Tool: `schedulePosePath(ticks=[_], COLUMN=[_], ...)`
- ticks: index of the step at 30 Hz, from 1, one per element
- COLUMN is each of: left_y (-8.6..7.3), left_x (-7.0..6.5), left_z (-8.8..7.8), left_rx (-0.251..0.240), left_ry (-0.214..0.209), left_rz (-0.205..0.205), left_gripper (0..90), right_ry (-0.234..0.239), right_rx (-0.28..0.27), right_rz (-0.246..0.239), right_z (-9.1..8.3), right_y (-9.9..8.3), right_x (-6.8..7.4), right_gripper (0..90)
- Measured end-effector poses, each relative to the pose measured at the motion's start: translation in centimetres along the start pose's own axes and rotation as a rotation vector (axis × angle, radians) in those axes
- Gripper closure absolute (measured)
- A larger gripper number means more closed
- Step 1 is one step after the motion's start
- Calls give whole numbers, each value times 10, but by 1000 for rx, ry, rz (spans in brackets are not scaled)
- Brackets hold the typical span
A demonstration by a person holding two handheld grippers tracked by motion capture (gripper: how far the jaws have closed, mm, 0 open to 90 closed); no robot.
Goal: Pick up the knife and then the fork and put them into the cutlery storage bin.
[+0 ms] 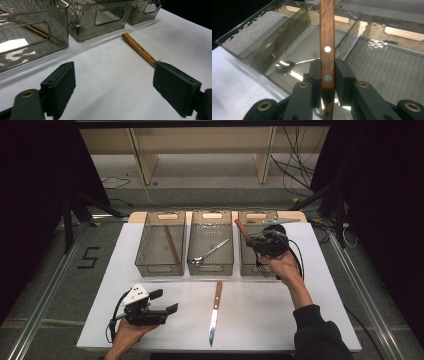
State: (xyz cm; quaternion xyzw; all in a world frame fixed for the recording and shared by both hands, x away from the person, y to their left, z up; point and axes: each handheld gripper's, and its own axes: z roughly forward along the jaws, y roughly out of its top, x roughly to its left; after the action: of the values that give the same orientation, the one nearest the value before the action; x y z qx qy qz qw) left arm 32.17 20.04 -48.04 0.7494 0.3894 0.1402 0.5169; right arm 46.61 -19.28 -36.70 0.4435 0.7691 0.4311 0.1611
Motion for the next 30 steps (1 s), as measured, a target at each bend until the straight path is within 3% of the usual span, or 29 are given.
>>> schedulePosePath(ticks=[11,30], left_y=[0,0], left_x=[1,0], left_z=[-1,0], left_rx=[-2,0], left_ry=[-2,-5], left_rz=[0,-2], left_gripper=[180,180], right_ry=[-60,-142], right_rx=[9,46], right_rz=[45,74], right_z=[11,26], right_y=[11,24], right_x=[-19,-39], right_gripper=[773,772])
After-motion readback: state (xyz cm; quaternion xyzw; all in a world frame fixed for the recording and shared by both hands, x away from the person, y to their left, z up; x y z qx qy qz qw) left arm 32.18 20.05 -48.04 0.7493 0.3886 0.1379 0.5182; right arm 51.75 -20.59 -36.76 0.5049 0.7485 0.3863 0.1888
